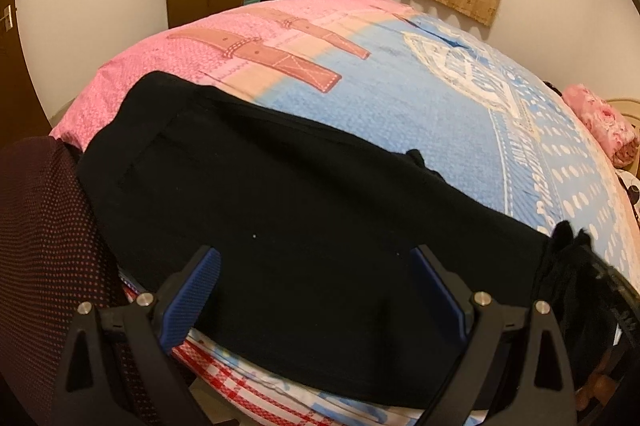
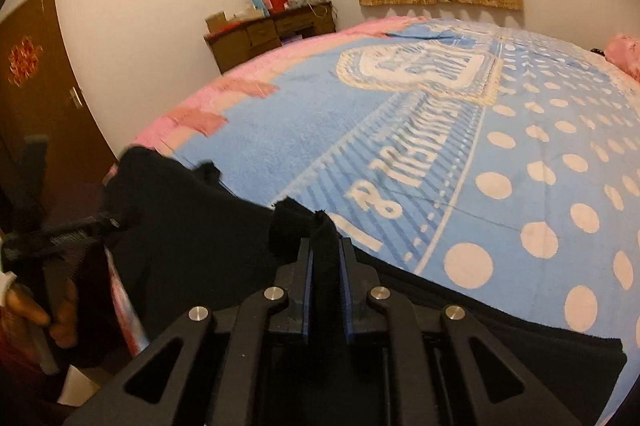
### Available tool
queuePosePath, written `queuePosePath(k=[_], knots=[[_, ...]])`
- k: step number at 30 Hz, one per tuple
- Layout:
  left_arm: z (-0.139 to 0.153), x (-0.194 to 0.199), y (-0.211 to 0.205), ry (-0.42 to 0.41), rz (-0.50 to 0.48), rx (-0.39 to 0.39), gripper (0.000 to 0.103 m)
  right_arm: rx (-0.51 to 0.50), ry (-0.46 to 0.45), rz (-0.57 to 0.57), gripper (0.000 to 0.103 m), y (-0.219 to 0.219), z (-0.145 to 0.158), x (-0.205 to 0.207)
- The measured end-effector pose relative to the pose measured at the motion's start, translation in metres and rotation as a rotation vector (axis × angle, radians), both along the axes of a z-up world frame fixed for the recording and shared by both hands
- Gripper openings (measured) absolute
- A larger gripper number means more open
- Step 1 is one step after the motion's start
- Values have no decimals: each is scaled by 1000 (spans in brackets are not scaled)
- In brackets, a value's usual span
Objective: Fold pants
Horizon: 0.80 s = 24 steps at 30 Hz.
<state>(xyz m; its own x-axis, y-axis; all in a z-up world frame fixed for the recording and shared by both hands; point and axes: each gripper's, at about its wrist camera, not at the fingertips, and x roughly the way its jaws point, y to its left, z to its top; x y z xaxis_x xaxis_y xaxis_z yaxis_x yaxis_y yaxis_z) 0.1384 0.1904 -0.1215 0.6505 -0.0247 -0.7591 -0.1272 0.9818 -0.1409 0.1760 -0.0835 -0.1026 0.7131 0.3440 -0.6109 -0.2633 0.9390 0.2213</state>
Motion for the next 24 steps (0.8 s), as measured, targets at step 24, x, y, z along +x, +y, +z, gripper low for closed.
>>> queuePosePath(k=[24], knots=[[4,0,-6,-17,-38,-4,97,48,-1,73,16,19,0,10]])
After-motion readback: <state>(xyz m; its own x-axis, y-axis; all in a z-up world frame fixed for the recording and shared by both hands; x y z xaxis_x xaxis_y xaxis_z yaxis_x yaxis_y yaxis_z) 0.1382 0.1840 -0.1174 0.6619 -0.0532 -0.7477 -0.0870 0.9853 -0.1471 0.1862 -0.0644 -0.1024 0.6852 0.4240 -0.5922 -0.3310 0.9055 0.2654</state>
